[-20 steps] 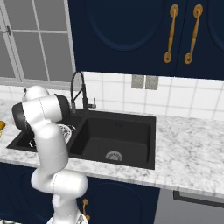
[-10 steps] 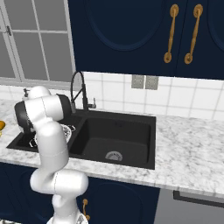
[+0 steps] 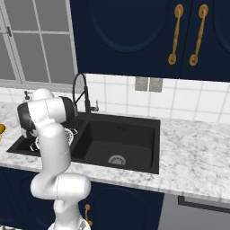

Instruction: Put the colander in the sink, put the apple, mango, banana in the colander, and turn on the sink faucet and pour water over the colander.

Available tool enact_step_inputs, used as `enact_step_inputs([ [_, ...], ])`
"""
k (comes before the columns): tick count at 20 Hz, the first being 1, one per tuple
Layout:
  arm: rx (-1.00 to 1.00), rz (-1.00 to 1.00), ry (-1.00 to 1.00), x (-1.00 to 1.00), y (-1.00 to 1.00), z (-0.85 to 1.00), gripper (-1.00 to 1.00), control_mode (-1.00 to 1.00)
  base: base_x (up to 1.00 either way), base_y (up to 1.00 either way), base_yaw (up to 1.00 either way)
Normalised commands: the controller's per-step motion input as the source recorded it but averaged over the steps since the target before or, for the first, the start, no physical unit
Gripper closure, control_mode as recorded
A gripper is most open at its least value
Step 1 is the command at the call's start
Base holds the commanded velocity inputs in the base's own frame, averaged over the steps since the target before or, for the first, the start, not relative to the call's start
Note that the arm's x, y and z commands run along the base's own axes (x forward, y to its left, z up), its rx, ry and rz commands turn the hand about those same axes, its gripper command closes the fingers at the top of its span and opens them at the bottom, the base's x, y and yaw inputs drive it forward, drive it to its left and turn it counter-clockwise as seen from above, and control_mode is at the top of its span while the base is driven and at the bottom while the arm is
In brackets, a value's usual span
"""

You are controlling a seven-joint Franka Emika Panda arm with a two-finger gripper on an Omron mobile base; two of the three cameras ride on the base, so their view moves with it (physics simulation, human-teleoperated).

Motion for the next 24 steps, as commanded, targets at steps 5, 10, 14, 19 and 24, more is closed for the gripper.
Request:
enact_step_inputs([
  [5, -0.02, 0.00, 0.00, 0.08, -0.02, -0.01, -1.00, -1.00, 0.00, 0.00, 0.00],
  [10, -0.02, 0.00, 0.00, 0.01, 0.00, 0.06, -1.00, -1.00, 0.00, 0.00, 0.00],
  [14, -0.02, 0.01, 0.00, -0.02, 0.07, 0.44, -1.00, -1.00, 0.00, 0.00, 0.00],
  [19, -0.03, 0.05, 0.00, -0.23, 0.14, 0.67, -1.00, -1.00, 0.00, 0.00, 0.00],
  [24, 0.00, 0.14, 0.00, -0.59, 0.12, 0.41, -1.00, -1.00, 0.00, 0.00, 0.00],
])
